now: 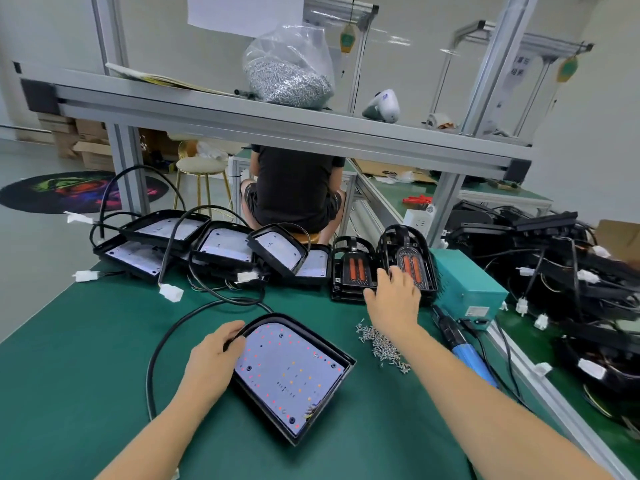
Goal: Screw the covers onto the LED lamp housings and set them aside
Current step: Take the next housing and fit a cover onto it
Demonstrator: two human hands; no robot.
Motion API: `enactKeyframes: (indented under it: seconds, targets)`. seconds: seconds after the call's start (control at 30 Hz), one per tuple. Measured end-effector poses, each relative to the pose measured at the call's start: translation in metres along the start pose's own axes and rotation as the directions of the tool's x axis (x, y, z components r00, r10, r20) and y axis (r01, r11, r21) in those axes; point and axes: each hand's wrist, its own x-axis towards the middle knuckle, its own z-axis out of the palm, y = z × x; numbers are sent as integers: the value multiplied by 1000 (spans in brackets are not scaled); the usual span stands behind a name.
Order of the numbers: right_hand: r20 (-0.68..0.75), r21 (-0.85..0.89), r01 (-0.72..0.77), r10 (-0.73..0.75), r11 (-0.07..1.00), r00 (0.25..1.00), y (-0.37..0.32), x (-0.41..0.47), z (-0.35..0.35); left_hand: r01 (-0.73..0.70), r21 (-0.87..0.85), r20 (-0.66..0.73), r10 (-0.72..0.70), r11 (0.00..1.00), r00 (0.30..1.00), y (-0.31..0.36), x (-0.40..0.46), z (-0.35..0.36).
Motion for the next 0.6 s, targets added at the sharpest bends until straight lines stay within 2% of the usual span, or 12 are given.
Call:
enactKeyframes:
  seconds: [0.13,0.3,0.6]
  targets:
    - [41,-127,-35,40,991,998,9,23,4,22,-60,-10,-23,998,1000,-1,0,1]
    - [63,-235,-3,18,972,998,8,34,12,20,-99,-31,-24,995,999,-3,0,3]
    - [84,-205,-56,75,977,994,6,44,14,28,-86,-41,-31,996,999,-5,1,4]
